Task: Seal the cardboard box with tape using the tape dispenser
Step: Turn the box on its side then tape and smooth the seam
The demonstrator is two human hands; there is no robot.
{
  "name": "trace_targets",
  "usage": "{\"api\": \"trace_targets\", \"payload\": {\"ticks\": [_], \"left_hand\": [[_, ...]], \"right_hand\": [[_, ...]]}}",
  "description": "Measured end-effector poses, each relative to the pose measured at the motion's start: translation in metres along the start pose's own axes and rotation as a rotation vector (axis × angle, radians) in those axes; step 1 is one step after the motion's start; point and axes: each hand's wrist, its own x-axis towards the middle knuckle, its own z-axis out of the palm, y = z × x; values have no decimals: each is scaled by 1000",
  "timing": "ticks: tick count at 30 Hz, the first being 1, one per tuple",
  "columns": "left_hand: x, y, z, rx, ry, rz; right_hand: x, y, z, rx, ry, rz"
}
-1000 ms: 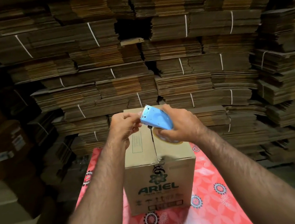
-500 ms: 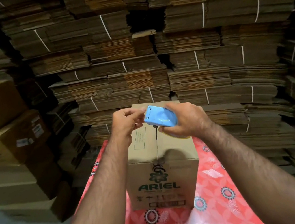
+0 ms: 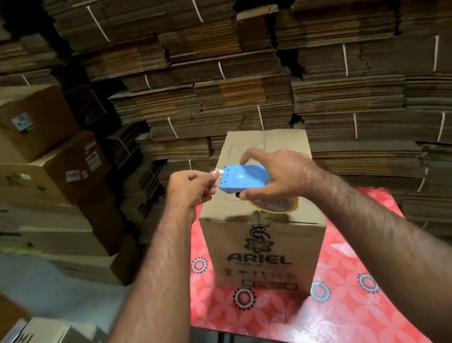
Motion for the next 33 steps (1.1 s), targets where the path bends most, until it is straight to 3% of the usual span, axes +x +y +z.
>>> {"api": "trace_targets", "payload": {"ticks": [11, 19, 28, 33], "left_hand": [[-13, -36, -35, -7, 180, -123], [-13, -39, -37, 27, 75, -150], [6, -45, -58, 4, 47, -198], [5, -49, -60, -24, 33, -224]], "right_hand": [[-22, 12, -5, -83, -139, -36], [-37, 3, -10, -238, -218, 36], [-32, -1, 3, -56, -160, -85], [-28, -4, 2, -117, -169, -124]]}}
